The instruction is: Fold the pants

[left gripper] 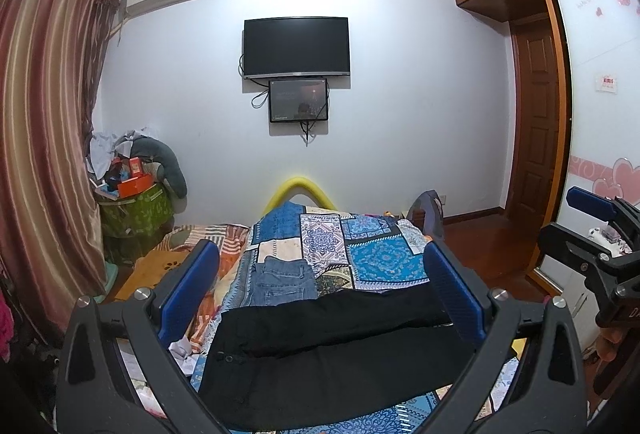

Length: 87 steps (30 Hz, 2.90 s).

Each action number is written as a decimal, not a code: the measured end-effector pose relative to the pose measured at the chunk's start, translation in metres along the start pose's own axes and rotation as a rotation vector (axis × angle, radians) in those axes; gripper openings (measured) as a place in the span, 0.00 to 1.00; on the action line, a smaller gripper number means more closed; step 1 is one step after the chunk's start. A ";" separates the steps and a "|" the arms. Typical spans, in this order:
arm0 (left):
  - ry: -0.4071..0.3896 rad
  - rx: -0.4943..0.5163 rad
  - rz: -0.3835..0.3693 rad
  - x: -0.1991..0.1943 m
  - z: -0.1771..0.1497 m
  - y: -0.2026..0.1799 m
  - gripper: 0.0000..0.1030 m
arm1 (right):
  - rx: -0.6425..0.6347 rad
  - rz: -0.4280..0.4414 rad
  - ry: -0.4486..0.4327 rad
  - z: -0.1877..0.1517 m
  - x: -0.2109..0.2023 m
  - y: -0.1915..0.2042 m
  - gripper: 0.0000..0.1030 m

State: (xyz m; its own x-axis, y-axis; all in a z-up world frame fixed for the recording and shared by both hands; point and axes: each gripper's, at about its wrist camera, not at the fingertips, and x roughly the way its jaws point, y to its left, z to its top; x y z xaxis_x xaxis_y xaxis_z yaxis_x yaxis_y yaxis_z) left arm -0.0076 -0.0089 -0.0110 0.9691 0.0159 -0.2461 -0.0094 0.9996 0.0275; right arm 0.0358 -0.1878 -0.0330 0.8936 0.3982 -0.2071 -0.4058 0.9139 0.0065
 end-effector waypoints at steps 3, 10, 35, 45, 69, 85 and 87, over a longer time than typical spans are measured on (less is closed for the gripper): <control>0.001 0.002 -0.002 0.000 -0.001 -0.001 1.00 | 0.002 0.004 -0.001 0.001 -0.001 -0.001 1.00; -0.014 0.010 0.007 -0.003 -0.003 -0.005 1.00 | 0.002 0.001 -0.007 0.002 -0.001 -0.003 1.00; -0.007 0.006 -0.007 -0.003 0.004 -0.004 1.00 | 0.007 -0.003 -0.010 -0.002 0.000 -0.002 1.00; 0.022 -0.003 -0.018 0.013 0.001 0.005 1.00 | 0.008 -0.005 0.024 -0.006 0.015 -0.006 1.00; 0.172 -0.022 0.194 0.216 -0.051 0.155 1.00 | 0.107 0.066 0.350 -0.070 0.195 -0.063 0.99; 0.599 -0.124 0.163 0.397 -0.193 0.222 1.00 | 0.010 0.140 0.634 -0.147 0.344 -0.081 0.96; 0.634 -0.110 0.157 0.415 -0.207 0.223 1.00 | -0.018 0.146 0.676 -0.157 0.363 -0.083 0.86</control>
State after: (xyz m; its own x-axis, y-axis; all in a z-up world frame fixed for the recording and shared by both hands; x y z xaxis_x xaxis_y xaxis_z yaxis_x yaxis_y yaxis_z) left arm 0.3412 0.2255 -0.3074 0.6217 0.1395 -0.7708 -0.1967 0.9803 0.0188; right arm 0.3640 -0.1313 -0.2621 0.5163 0.3758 -0.7696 -0.5212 0.8509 0.0657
